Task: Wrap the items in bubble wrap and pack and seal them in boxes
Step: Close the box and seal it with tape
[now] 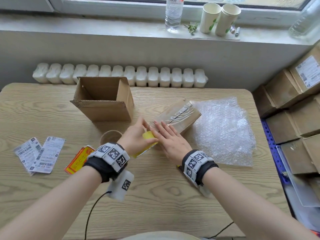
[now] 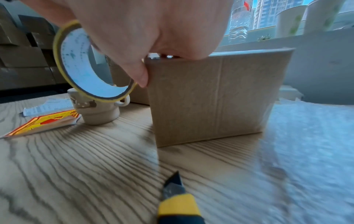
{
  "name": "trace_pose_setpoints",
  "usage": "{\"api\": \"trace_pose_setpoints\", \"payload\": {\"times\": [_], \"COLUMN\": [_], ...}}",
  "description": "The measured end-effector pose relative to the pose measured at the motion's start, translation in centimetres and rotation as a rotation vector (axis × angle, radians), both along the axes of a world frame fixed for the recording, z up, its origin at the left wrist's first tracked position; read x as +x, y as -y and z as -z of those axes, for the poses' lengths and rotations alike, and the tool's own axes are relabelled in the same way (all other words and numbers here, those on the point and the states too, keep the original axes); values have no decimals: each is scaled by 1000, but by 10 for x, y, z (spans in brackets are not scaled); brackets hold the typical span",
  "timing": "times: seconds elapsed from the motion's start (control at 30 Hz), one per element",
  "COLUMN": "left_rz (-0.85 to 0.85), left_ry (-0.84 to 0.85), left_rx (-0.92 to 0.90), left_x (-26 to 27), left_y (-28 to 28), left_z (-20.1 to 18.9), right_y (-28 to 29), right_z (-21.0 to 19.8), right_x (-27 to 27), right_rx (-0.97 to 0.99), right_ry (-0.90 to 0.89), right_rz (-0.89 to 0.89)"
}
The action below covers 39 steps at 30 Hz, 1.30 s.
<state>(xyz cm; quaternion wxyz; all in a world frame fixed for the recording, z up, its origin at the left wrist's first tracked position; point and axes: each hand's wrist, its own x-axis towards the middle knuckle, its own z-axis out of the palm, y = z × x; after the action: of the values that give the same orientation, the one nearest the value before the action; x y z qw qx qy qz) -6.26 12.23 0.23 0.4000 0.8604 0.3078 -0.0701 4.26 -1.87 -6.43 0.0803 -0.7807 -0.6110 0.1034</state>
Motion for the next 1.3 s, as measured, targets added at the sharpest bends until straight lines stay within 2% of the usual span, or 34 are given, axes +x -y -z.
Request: {"api": "trace_pose_setpoints", "payload": {"times": [0.17, 0.23, 0.4, 0.53, 0.67, 0.87, 1.0, 1.17, 1.3], "left_rz": [-205, -257, -306, -308, -303, -316, -292, -265, -245], "left_ry": [90, 125, 141, 137, 185, 163, 152, 161, 161], "left_rx": [-383, -477, -428, -288, -320, -357, -369, -491, -473], "left_x": [-17, -20, -28, -38, -37, -38, -39, -38, -41], "left_y": [22, 31, 48, 52, 56, 51, 48, 46, 42], "left_z": [14, 17, 43, 59, 65, 65, 65, 68, 71], "right_y": [26, 33, 35, 32, 32, 54, 80, 103, 109], "right_z": [-5, -5, -6, -9, -14, -24, -14, 9, 30], "right_x": [11, 15, 24, 24, 22, 12, 1, -15, -25], "right_rx": [-37, -55, -172, -182, -134, 69, 182, -249, -445], "right_ry": [22, 35, 49, 68, 14, -45, -8, -124, -162], "right_rz": [-72, -84, -121, -122, -104, 157, 364, 527, 603]}}
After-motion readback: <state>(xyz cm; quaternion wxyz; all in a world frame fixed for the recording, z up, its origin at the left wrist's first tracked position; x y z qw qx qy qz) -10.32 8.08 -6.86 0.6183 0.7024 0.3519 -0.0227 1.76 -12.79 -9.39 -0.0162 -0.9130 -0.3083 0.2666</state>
